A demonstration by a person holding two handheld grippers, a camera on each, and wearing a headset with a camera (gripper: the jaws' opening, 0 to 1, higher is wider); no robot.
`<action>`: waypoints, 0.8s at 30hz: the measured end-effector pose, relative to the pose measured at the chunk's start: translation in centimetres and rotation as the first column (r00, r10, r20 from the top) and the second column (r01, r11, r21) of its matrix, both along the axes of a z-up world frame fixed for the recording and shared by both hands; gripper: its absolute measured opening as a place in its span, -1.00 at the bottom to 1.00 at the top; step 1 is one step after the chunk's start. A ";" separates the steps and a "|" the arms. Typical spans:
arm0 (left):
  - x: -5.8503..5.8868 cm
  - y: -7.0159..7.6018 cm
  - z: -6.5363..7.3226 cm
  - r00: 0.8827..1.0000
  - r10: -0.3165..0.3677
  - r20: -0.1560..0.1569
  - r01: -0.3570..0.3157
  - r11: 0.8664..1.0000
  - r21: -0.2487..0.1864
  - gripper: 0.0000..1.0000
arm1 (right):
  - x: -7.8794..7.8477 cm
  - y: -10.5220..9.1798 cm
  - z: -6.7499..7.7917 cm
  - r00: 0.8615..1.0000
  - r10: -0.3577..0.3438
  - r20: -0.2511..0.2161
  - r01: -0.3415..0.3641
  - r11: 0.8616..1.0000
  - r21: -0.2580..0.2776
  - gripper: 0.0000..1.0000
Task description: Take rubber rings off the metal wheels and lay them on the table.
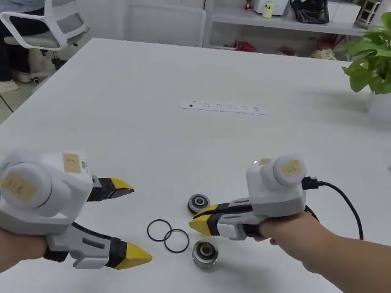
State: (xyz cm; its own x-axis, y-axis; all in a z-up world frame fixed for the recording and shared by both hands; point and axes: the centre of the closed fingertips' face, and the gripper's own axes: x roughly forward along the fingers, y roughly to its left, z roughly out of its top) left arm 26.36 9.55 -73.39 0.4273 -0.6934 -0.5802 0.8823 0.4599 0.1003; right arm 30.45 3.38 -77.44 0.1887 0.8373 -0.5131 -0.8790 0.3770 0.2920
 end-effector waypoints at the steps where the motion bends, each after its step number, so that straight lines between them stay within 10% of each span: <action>1: 0.0 0.0 0.0 1.000 0.000 0.001 0.000 1.000 0.000 0.43 | 0.0 -0.1 0.1 1.000 -0.001 0.002 0.001 1.000 0.002 -0.85; 24: 2.1 -0.4 0.9 1.000 -0.004 0.024 0.004 1.000 0.004 0.41 | 1.9 -3.4 1.7 0.996 -0.084 0.023 0.084 0.996 0.026 -0.80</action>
